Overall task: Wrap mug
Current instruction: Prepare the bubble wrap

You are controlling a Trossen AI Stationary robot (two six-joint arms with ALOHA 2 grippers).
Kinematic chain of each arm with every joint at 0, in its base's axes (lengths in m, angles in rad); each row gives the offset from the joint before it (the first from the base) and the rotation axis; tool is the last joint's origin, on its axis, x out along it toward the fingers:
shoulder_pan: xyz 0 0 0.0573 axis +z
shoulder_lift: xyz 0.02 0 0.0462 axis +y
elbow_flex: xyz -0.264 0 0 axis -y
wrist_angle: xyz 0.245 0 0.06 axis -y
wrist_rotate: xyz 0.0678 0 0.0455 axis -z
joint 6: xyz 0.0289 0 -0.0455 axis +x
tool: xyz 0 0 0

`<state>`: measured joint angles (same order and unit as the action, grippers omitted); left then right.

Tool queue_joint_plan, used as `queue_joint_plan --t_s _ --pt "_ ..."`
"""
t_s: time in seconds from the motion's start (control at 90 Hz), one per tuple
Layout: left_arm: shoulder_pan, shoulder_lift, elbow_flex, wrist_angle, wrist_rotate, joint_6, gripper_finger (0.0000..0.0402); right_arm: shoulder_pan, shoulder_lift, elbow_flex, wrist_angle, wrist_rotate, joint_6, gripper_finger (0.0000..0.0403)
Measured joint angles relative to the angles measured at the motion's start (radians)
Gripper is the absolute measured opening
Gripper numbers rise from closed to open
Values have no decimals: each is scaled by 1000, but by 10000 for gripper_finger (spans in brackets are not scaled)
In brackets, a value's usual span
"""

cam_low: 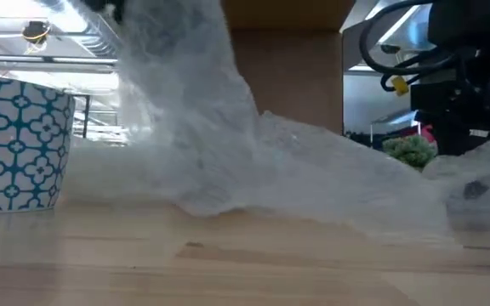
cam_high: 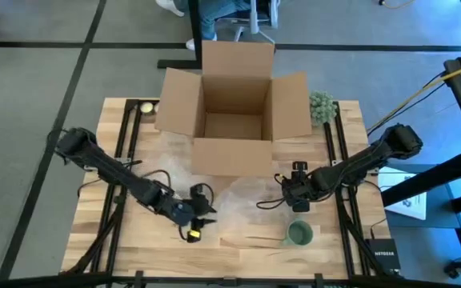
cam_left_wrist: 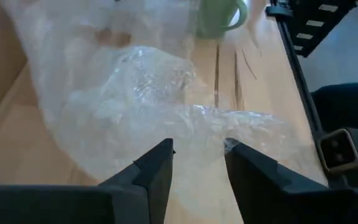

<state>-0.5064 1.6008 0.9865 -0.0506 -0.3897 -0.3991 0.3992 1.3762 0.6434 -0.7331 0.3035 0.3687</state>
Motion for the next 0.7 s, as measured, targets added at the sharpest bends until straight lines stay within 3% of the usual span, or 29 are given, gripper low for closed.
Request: queue_joint_plan --t_s 0.356,0.511,0.6,0.7 --pt "67 189 149 11 -15 104 129 0 0 82 6 -1 -34 177" --pt "83 219 155 7 -13 109 129 0 0 92 109 -17 -58 177" --pt "85 225 155 -32 -12 92 129 1 0 93 152 -26 -67 177" --pt "77 191 182 -186 -15 59 129 1 0 93 90 -34 -63 177"
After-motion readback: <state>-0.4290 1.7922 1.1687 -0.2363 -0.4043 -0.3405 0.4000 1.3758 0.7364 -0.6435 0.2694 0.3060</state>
